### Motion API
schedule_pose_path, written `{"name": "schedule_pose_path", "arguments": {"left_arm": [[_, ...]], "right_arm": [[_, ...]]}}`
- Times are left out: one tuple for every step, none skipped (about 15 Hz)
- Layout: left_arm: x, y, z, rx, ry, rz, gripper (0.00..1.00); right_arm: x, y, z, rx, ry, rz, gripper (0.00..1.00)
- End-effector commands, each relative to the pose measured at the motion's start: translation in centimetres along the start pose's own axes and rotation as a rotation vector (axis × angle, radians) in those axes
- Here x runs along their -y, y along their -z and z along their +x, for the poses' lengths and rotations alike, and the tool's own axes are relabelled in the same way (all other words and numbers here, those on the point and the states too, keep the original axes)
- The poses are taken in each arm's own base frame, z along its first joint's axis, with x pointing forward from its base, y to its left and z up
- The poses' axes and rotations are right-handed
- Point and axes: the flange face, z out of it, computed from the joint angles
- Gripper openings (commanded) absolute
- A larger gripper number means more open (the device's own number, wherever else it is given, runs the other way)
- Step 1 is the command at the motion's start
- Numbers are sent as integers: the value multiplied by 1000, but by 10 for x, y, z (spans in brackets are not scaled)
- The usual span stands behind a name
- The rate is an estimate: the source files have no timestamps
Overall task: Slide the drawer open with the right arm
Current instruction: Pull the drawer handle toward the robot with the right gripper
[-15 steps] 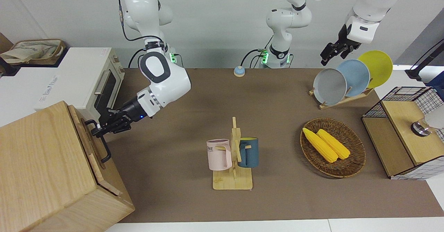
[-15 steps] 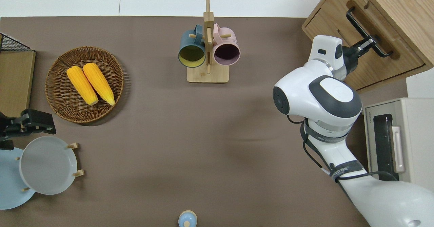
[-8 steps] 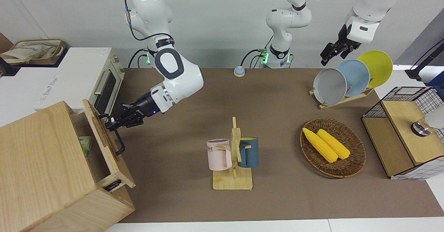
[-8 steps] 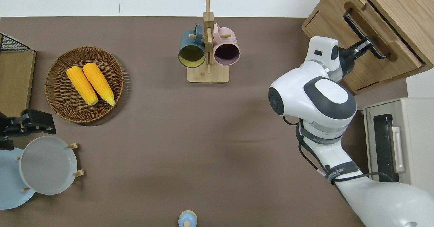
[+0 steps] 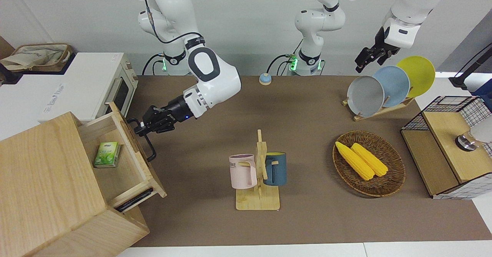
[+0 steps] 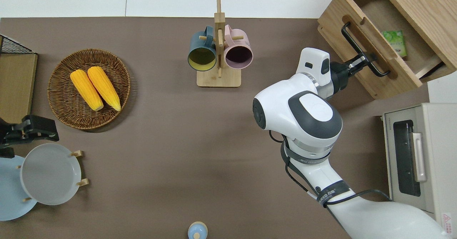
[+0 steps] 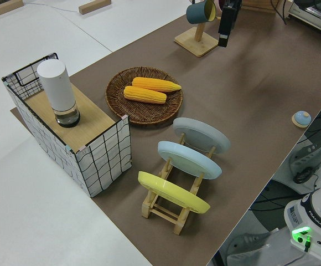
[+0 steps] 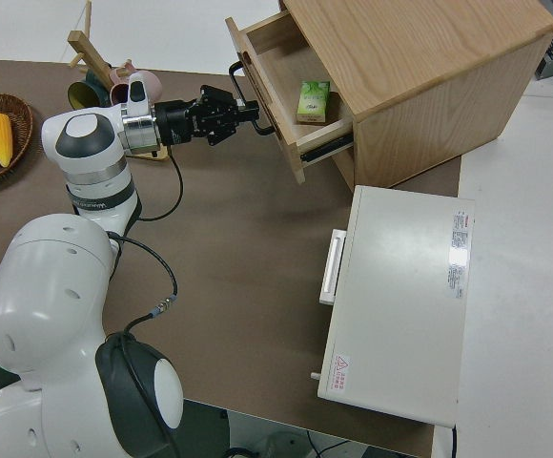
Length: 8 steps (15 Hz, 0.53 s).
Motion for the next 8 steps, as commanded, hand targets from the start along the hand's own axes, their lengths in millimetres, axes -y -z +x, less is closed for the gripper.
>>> {"name": "schedule_pose_path", "arguments": {"left_arm": [[1, 4, -3, -5, -9, -6, 993], [1, 4, -3, -5, -9, -6, 993], [1, 4, -3, -5, -9, -6, 993], [1, 4, -3, -5, -9, -6, 993], [1, 4, -3, -5, -9, -6, 993], [1, 4, -3, -5, -9, -6, 993], [1, 5, -4, -6, -9, -6, 993], [1, 4, -3, -5, -9, -6, 993]], "right_arm": [[-16, 36, 6, -15, 20, -4, 0], [-15, 43, 5, -12, 21, -1, 0], [-12, 47, 4, -5, 24, 14, 0], [-9, 57, 3, -3, 27, 25, 0], [-8, 63, 2, 0, 28, 24, 0], [-9, 69, 1, 1, 27, 22, 0], [-7, 76, 0, 0, 30, 23, 0], [-4, 85, -2, 1, 35, 35, 0]]}}
